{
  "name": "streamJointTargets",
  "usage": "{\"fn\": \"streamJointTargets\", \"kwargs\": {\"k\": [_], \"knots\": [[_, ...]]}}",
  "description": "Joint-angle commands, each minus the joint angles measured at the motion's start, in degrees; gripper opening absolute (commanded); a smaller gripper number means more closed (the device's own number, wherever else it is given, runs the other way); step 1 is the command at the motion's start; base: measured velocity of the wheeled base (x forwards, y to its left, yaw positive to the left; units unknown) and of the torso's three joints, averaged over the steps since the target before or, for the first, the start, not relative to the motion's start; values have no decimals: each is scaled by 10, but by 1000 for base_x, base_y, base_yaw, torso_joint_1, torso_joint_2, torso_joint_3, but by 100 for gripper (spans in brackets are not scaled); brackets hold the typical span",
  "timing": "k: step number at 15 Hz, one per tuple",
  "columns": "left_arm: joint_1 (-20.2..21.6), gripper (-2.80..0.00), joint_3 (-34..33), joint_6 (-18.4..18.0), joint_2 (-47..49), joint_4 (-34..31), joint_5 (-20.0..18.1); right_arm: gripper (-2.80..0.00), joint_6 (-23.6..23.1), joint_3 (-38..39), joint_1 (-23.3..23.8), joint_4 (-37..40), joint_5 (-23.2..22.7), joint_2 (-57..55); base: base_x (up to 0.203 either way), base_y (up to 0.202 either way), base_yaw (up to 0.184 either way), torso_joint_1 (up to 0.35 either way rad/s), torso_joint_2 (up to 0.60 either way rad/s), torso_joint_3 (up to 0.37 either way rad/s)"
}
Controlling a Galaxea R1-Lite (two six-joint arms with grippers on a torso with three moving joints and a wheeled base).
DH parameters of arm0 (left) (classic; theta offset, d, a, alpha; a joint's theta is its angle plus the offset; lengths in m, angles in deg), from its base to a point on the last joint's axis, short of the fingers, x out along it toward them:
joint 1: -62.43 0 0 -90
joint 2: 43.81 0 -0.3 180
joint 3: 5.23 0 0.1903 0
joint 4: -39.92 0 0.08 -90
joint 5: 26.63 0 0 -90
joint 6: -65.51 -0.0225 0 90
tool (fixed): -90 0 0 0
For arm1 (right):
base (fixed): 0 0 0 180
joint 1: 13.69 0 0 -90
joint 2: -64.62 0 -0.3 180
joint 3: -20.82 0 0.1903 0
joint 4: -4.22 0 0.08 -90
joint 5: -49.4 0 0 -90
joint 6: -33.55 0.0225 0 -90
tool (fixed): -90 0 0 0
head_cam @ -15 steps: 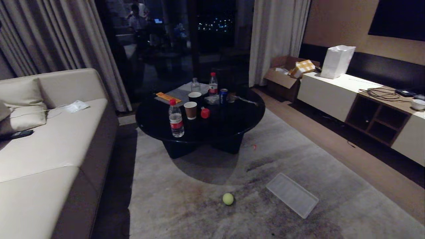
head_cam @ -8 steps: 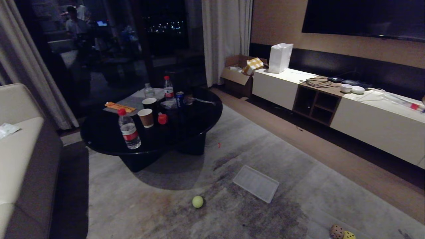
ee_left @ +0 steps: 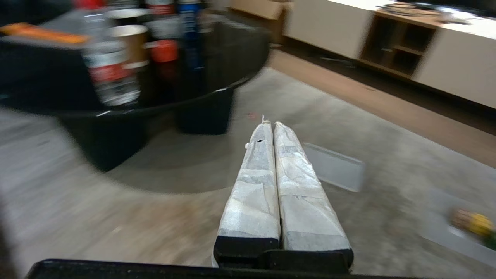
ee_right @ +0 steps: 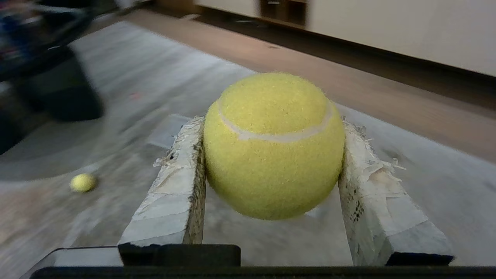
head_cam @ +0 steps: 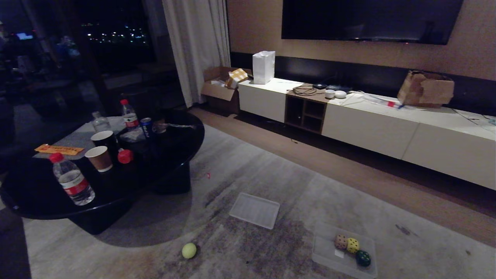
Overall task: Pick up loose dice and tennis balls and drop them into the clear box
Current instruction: Put the ball in the box
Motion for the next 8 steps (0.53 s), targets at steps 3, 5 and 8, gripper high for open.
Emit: {"fn": "streamJointTargets", "kwargs": {"k": [3, 5, 8], "knots": [[0, -280, -1, 0, 1, 0, 0, -280, 0, 0, 0, 0, 0, -1, 0, 9, -162, 1, 0, 2], [0, -280, -1, 0, 0, 0, 0, -280, 0, 0, 0, 0, 0, -1, 1, 9, -146, 6, 2, 3], [0, -280, -1, 2, 1, 0, 0, -280, 0, 0, 1, 0, 0, -1, -1, 2, -31, 0, 0, 1]]}}
